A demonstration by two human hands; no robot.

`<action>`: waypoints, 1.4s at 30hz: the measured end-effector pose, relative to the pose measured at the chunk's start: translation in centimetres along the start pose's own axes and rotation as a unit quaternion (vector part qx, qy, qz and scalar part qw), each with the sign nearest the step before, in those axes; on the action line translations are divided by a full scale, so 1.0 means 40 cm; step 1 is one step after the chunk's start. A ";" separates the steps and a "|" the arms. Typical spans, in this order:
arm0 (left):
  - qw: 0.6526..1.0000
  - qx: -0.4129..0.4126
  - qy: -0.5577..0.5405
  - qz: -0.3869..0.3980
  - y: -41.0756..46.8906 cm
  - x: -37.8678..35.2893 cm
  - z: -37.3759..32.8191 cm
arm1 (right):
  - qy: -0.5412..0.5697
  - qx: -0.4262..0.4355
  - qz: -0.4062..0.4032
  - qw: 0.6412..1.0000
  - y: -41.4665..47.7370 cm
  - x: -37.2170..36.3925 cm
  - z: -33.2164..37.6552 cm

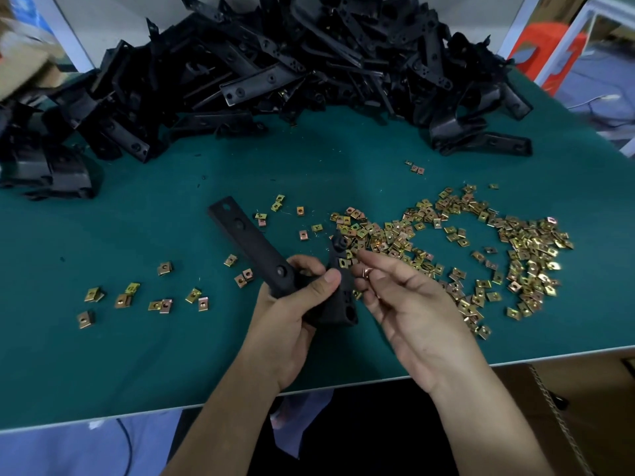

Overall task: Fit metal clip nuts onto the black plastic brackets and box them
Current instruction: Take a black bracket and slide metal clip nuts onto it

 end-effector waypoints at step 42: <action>0.994 0.024 -0.088 -0.055 -0.017 0.012 -0.004 | -0.120 0.029 0.080 0.989 -0.029 0.014 -0.010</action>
Point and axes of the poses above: each hand's wrist, its own y-axis towards the middle knuckle, its own x-axis out of the back of the hand, z = x × y, the point moved 3 cm from there along y, towards the middle knuckle, and after that the axes turned 4 degrees about y, right-handed, at the moved point
